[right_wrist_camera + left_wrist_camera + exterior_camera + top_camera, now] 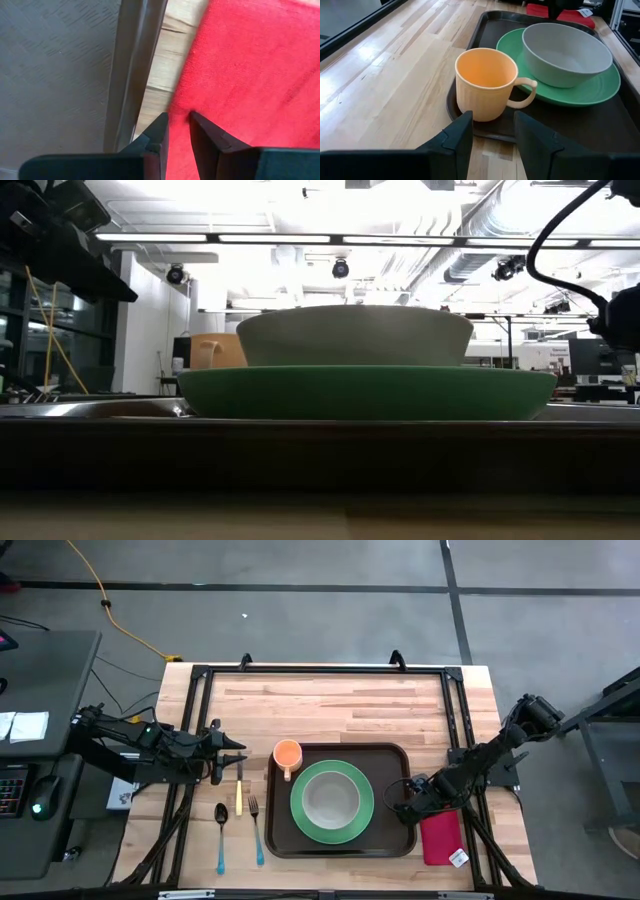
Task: Set up tray
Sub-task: Put the red napkin to the right of the green plate on the brown tray
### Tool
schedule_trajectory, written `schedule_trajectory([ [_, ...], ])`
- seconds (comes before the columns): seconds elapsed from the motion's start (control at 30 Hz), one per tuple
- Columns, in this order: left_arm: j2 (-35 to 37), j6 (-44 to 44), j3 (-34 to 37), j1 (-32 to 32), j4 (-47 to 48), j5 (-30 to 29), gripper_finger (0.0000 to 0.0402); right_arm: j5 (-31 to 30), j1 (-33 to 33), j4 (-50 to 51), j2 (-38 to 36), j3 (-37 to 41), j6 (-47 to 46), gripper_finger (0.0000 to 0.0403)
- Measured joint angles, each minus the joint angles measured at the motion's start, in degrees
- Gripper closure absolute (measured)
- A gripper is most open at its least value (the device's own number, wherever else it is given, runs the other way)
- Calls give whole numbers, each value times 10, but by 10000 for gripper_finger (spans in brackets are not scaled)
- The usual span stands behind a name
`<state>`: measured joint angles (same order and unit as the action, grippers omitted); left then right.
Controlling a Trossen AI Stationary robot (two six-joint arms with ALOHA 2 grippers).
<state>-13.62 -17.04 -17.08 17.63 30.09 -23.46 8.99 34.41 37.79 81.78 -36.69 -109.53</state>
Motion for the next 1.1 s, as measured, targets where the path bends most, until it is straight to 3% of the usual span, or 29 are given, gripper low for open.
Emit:
schedule_trajectory([
  [0.67, 0, -2, 0, 0, -1, 0, 229, -2, 0, 41, 0, 1, -2, 347],
  [0.97, 0, -4, 0, 0, -1, 0, 229, -12, 0, 39, 0, 1, -1, 396],
  [1.1, 0, -9, 0, 0, -1, -1, 229, -15, 0, 36, 0, 1, -1, 398],
])
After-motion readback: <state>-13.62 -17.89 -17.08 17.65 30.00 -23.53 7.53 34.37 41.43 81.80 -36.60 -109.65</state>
